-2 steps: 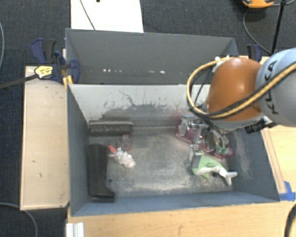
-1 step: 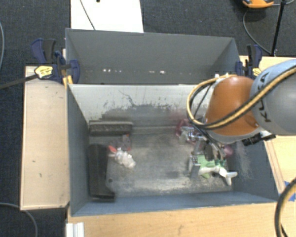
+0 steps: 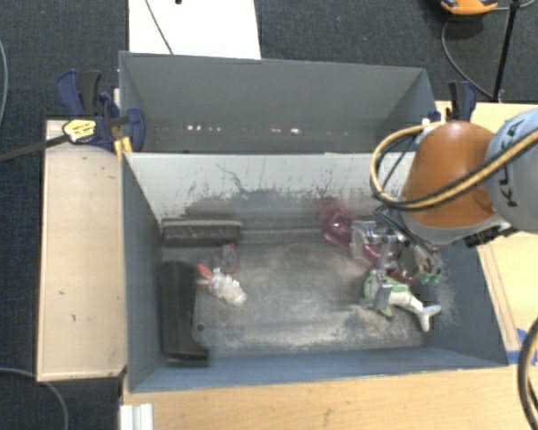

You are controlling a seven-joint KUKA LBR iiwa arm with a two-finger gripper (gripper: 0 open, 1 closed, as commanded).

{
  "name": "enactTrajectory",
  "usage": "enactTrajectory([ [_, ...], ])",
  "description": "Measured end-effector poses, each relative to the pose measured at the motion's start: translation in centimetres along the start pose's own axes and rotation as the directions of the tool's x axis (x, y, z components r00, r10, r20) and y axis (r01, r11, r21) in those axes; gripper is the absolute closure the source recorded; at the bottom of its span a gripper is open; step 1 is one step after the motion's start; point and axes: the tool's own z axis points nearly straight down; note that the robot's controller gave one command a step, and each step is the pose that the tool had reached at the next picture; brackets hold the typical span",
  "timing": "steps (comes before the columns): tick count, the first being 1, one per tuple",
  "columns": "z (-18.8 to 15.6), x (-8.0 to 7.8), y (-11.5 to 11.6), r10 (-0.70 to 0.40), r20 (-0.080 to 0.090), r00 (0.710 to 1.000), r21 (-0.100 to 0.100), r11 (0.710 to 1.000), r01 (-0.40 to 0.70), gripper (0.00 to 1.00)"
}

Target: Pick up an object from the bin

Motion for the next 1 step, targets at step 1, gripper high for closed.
enactTrajectory([
  [1, -1.19, -0.69, -2.74, -0.083, 0.026, 0.996, 0.009, 0.997, 0.083, 0.0],
])
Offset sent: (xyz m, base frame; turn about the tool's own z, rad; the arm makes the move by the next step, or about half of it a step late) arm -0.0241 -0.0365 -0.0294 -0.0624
